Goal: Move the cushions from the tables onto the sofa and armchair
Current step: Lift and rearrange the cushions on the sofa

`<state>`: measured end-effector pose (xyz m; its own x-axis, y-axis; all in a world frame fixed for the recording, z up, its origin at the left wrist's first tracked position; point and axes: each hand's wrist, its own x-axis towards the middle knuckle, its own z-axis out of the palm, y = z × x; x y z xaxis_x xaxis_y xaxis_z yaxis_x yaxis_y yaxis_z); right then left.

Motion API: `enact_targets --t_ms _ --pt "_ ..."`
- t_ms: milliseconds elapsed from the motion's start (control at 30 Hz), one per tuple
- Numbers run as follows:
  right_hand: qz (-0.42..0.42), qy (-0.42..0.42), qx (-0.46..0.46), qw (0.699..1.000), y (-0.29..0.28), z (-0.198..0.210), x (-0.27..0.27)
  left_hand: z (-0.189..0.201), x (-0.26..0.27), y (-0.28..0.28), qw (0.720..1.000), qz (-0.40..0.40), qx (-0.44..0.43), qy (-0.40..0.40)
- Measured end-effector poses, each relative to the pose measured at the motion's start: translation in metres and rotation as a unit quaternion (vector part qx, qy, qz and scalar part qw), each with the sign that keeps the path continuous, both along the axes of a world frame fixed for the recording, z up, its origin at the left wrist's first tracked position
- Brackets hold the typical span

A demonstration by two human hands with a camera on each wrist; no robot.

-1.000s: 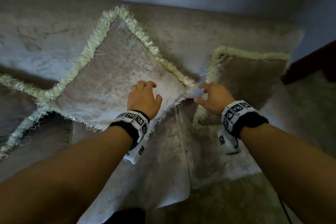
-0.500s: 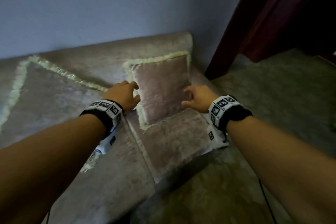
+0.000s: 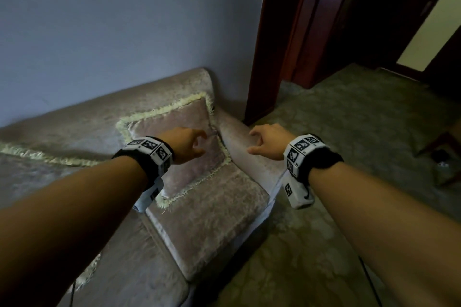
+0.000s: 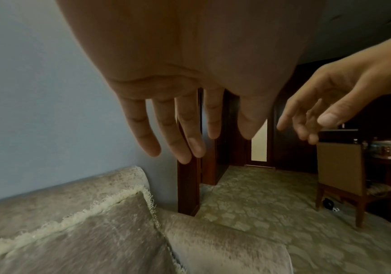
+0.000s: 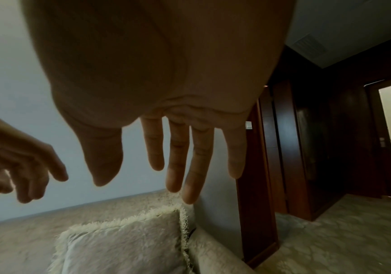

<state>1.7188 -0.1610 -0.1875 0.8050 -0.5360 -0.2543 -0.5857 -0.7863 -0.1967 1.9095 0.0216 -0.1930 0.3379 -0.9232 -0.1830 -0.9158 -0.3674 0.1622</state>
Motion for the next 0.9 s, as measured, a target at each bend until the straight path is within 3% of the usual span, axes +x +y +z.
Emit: enact_targets --t_ms 267,533,900 --pt "0.013 0.032 -0.019 0.999 -0.061 -0.008 0.045 -0.017 0.051 -0.068 1.0 0.001 -0.012 0.0" --pt "0.037 0.048 -0.009 0.998 -0.105 -0.018 0.087 -0.031 0.083 -0.102 1.0 0.022 0.002 -0.001" --pt "0.187 0.032 -0.011 0.982 -0.184 -0.036 0.147 -0.039 0.093 -0.129 0.981 0.194 0.021 -0.013"
